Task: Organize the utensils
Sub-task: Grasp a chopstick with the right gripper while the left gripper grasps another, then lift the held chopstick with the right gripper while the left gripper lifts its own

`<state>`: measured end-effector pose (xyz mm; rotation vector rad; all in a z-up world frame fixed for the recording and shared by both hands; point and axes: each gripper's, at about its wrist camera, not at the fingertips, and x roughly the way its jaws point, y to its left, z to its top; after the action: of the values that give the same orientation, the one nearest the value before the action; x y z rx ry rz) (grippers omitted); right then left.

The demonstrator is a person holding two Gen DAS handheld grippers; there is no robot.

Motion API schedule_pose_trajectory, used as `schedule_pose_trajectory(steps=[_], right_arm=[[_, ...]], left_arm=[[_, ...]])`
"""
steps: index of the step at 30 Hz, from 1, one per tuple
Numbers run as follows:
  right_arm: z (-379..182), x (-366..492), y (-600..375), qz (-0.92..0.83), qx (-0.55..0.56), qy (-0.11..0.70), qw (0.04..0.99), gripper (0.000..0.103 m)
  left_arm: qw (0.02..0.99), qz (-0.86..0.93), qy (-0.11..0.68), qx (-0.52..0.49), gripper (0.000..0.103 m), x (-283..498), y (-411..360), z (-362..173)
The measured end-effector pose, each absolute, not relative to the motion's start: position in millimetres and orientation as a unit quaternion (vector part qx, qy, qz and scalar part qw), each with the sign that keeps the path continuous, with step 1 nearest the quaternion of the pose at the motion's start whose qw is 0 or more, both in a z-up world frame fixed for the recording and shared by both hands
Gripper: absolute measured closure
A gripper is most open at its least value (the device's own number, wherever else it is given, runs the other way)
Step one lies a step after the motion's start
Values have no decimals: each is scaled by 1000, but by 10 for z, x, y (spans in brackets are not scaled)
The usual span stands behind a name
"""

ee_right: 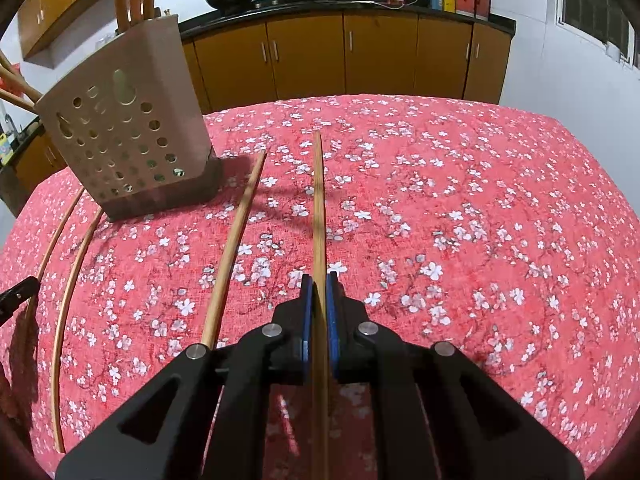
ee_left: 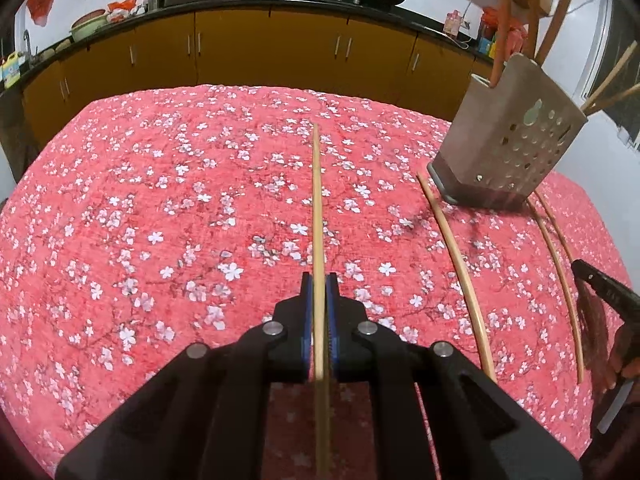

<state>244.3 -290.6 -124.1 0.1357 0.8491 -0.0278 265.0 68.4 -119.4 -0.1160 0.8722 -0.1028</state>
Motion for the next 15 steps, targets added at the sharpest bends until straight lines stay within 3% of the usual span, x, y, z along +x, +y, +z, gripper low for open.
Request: schedule_pose_trajectory(steps=[15], right_arm=[[-1252, 2445, -2901, -12, 69, 411, 909, 94]], left_arm=[[902, -55, 422, -72, 93, 2562, 748, -1164]])
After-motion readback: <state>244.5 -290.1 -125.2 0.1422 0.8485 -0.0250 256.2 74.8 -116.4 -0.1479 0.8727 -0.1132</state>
